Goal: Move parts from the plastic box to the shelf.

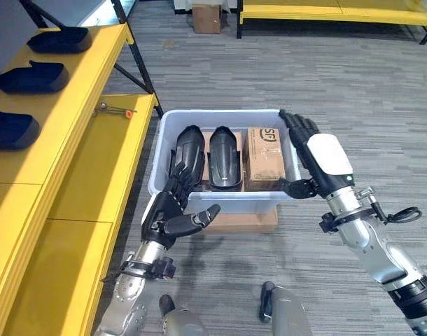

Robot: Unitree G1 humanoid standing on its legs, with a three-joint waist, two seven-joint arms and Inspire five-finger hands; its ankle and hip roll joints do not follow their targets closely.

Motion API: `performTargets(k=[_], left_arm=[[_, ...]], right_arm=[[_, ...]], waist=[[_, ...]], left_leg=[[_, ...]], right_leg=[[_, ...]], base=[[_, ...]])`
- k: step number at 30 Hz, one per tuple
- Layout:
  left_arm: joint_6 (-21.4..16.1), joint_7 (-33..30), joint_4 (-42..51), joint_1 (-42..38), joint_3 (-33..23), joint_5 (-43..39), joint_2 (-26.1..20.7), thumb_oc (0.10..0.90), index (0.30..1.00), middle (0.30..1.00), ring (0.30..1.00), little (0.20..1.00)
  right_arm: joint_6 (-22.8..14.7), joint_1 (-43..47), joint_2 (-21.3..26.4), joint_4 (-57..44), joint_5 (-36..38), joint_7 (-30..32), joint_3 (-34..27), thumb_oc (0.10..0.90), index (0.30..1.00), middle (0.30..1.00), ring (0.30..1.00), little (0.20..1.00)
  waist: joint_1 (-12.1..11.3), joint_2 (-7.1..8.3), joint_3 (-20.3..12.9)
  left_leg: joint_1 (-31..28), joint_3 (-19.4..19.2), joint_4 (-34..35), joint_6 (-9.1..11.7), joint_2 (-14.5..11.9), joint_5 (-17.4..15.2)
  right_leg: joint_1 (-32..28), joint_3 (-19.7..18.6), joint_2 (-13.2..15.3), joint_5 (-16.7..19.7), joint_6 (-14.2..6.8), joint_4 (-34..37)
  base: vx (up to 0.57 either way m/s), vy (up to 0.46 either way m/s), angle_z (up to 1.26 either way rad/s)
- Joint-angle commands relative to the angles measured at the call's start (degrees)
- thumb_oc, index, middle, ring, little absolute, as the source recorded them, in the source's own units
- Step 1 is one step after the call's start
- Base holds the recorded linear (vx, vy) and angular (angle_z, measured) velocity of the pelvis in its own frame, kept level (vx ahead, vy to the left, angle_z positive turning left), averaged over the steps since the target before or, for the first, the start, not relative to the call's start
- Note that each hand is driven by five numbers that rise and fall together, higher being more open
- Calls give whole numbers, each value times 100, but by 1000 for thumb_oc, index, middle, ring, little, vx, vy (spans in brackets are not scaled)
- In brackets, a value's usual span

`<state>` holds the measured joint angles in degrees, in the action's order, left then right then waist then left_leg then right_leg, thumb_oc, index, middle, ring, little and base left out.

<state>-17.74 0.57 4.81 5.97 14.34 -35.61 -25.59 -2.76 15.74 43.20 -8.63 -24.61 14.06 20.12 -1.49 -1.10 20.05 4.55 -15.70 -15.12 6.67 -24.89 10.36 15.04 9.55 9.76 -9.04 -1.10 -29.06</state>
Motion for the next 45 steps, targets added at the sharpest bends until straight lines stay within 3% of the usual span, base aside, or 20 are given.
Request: performTargets(k=[1,5,6,11,16,19,20,21,24,26,28,30,33,34,35,36,37,38,39,45], left_arm=[[-615,50,694,-332,-72,137,-23,900,1000,1000,1000,1000],[-666,-3,633,-260,19,98,69,900,1000,1000,1000,1000],[-664,-10,632,-253,25,101,82,900,1000,1000,1000,1000],[-536,15,633,-191,62,239,97,900,1000,1000,1000,1000],[-640,83,609,-169,-34,371,-19,900,1000,1000,1000,1000],[-678,78,604,-151,-168,558,-88,900,1000,1000,1000,1000],[-668,150,643,-125,-233,402,-123,900,1000,1000,1000,1000],[-593,265,701,-80,-296,-340,-82,900,1000,1000,1000,1000],[-464,457,715,-21,-444,-543,20,900,1000,1000,1000,1000],[-312,644,739,-34,-455,-332,76,900,1000,1000,1000,1000],[-224,586,768,-76,-344,-93,115,900,1000,1000,1000,1000],[-209,557,772,-48,-317,82,110,900,1000,1000,1000,1000],[-149,520,812,-42,-175,104,7,900,1000,1000,1000,1000],[-119,397,827,-286,-7,209,-62,900,1000,1000,1000,1000],[-119,397,827,-286,-7,209,-62,900,1000,1000,1000,1000],[-58,284,797,-548,157,151,-64,900,1000,1000,1000,1000],[-117,369,709,-564,215,67,-62,900,1000,1000,1000,1000],[-130,392,703,-559,219,37,-61,900,1000,1000,1000,1000],[-150,544,739,-592,205,-107,-59,900,1000,1000,1000,1000],[48,391,725,-526,225,-96,-107,900,1000,1000,1000,1000]], right_arm=[[-517,855,-205,-488,-69,357,-26,900,1000,1000,1000,1000],[-480,853,-317,-531,2,391,89,900,1000,1000,1000,1000],[-465,849,-330,-545,20,383,110,900,1000,1000,1000,1000],[-70,755,-403,-524,164,508,140,900,1000,1000,1000,1000],[-153,278,-466,-658,380,455,-85,900,1000,1000,1000,1000],[68,87,-595,-711,813,391,-113,900,1000,1000,1000,1000],[161,30,-643,-698,1016,410,-141,900,1000,1000,1000,1000],[174,-64,-693,-665,1417,396,-201,900,1000,1000,1000,1000],[232,-245,-881,-644,1954,372,-284,900,1000,1000,1000,1000],[175,-376,-1050,-571,2423,301,-398,900,1000,1000,1000,1000],[77,-375,-1230,-523,2843,197,-442,900,1000,1000,1000,1000],[87,-288,-1331,-478,2914,74,-440,900,1000,1000,1000,1000],[120,0,-1363,-442,2992,13,-382,900,1000,1000,1000,1000],[258,316,-1446,-404,2978,27,-348,900,1000,1000,1000,1000],[258,316,-1446,-404,2978,27,-348,900,1000,1000,1000,1000],[236,468,-1533,-311,2816,60,-375,900,1000,1000,1000,1000],[150,367,-1492,-348,2710,14,-567,900,1000,1000,1000,1000],[131,357,-1484,-356,2686,0,-598,900,1000,1000,1000,1000],[58,473,-1413,-406,2052,12,-757,900,1000,1000,1000,1000],[230,1504,-992,-281,1326,323,-835,900,1000,1000,1000,1000]], waist=[[21,-40,-138],[39,-141,-176],[37,-148,-181],[18,-147,-266],[67,-113,-343],[45,-65,-377],[22,-36,-398],[-10,0,-416],[-89,71,-438],[-192,161,-429],[-251,182,-325],[-262,193,-263],[-175,300,-167],[-74,390,-26],[-74,390,-26],[43,423,61],[130,397,47],[137,386,47],[105,313,79],[4,131,184]], left_leg=[[-4,-92,437,240,328,-218],[67,-130,1076,385,129,411],[62,-92,1127,376,126,384],[-192,-22,1196,237,369,-336],[-262,234,981,37,785,-732],[-327,307,903,-87,984,-904],[-356,308,897,-133,1048,-949],[-378,281,895,-199,1128,-1001],[-371,225,854,-302,1249,-1084],[-313,135,775,-454,1334,-1158],[-413,-7,716,-646,1391,-1335],[-569,-148,765,-688,1408,-1384],[-857,-429,859,-578,1429,-1577],[-832,-423,775,-568,1449,-1726],[-832,-423,775,-568,1449,-1726],[-740,-164,634,-523,1471,-1910],[-608,60,612,-444,1444,-1849],[-596,73,619,-429,1428,-1827],[-553,16,706,-303,1363,-1713],[-475,-148,902,-93,1060,-1400]], right_leg=[[-934,770,140,-112,-177,894],[-1080,841,226,-290,-156,811],[-1067,813,259,-346,-166,710],[-1064,691,470,-393,-265,395],[-1176,369,544,-204,-429,608],[-1297,277,622,-42,-562,829],[-1352,281,663,26,-615,917],[-1409,310,704,53,-652,961],[-1528,408,758,25,-667,925],[-1581,606,836,72,-648,609],[-1247,863,1060,401,-643,-544],[-986,950,1144,625,-690,-980],[-780,1088,1123,785,-802,-236],[-401,883,1136,1441,-877,664],[-401,883,1136,1441,-877,664],[-33,242,1062,1571,-983,1086],[-258,32,762,1275,-997,1580],[-304,57,736,1261,-991,1631],[-439,263,654,1131,-949,1702],[-534,744,576,880,-723,1654]], base=[[63,39,9],[161,200,23],[195,256,5],[187,205,-1],[199,217,1],[200,198,-1],[176,172,0],[158,164,-1],[130,153,-2],[77,135,-5],[93,153,-42],[150,58,-90],[191,-143,-81],[71,-229,-44],[107,-401,-19],[210,-432,10],[223,-457,39],[115,-298,98],[10,-108,104],[23,-110,19]])
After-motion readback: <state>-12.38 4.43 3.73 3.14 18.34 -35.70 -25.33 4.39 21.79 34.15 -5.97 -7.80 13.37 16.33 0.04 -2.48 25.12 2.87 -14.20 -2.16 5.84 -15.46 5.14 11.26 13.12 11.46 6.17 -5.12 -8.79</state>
